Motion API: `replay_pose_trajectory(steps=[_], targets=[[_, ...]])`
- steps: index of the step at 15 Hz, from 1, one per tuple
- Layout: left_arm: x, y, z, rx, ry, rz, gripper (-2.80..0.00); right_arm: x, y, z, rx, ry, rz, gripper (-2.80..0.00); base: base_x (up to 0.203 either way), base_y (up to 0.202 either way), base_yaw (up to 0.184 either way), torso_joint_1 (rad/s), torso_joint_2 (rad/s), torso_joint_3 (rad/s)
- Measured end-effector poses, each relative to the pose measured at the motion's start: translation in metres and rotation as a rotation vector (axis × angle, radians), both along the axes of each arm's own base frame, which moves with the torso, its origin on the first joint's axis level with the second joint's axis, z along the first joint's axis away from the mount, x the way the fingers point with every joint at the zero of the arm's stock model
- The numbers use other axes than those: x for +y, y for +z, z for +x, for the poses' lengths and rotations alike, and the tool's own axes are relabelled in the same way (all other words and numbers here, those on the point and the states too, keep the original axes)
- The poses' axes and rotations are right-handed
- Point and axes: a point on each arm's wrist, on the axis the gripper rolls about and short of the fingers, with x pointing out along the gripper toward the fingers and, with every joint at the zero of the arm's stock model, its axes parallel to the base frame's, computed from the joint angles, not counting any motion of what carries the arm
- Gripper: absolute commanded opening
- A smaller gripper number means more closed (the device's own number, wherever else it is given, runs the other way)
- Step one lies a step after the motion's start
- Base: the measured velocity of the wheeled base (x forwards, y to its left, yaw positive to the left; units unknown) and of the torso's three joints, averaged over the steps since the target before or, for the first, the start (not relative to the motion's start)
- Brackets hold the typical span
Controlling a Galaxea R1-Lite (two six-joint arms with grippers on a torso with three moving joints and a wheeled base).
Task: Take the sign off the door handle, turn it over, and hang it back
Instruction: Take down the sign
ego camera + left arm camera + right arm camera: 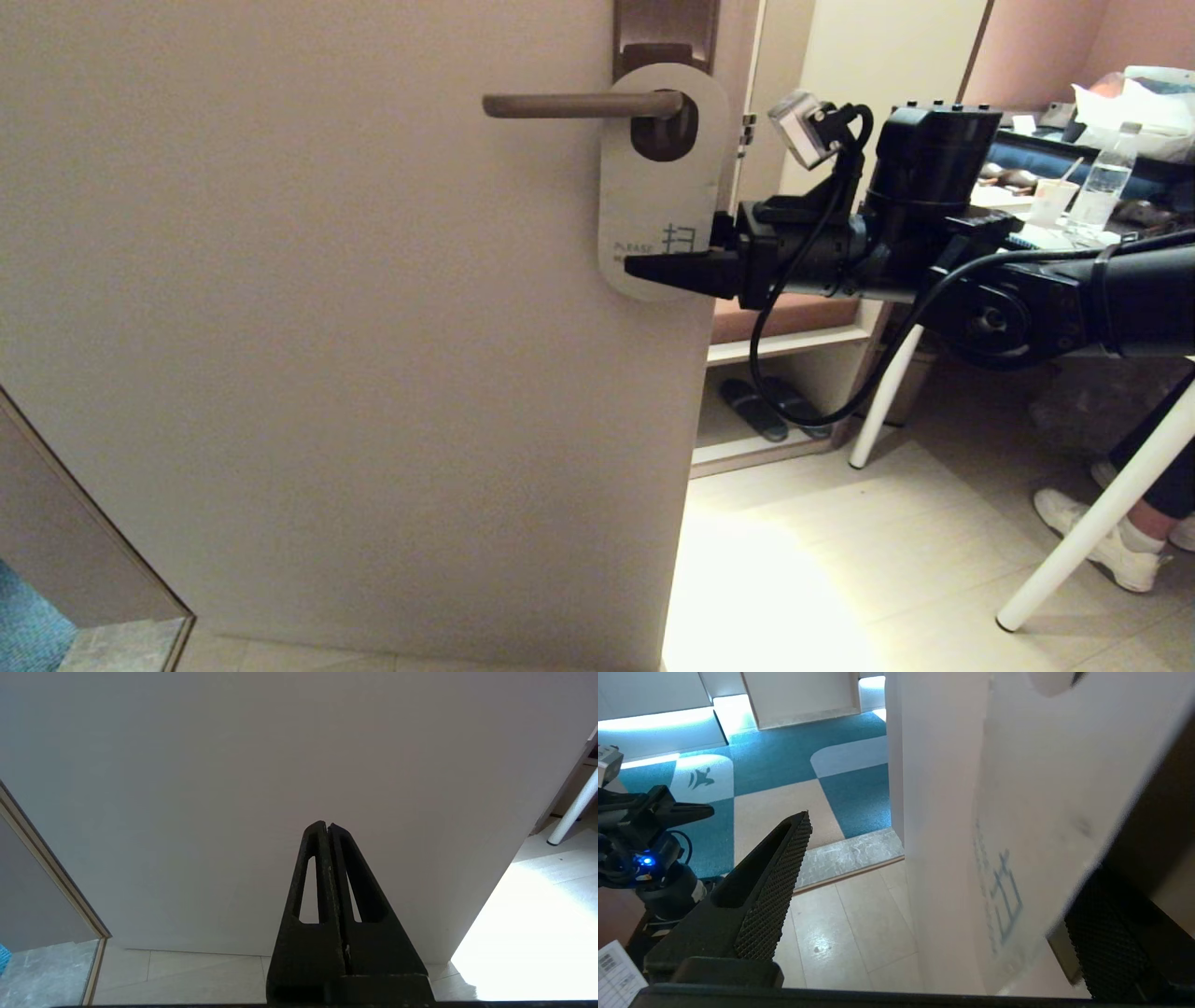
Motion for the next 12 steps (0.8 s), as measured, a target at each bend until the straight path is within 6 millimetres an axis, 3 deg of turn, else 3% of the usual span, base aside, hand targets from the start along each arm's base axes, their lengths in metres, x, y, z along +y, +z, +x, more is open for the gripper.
replay_pose_trajectory(steps=[7, 8, 12], targets=[[0.0, -0.0001, 0.0, 0.001, 0.0, 0.0, -2.8, 0.0042, -0.0063, 0.0048, 0.011, 0.002, -0.005, 0.0, 0.0, 0.0, 0.0, 0.0, 0.0, 0.0], [0.0, 0.0, 0.0, 0.0, 0.0, 0.0, -2.8, 0.0043, -0.0063, 0.0048, 0.011, 0.002, -0.005, -2.8, 0.0, 0.0, 0.0, 0.0, 0.0, 0.0], [0.0, 0.0, 0.0, 0.0, 0.0, 0.0, -2.8, 0.0042, -0.006, 0.0046, 0.008, 0.003, -0.005, -2.8, 0.0, 0.0, 0.0, 0.0, 0.0, 0.0]])
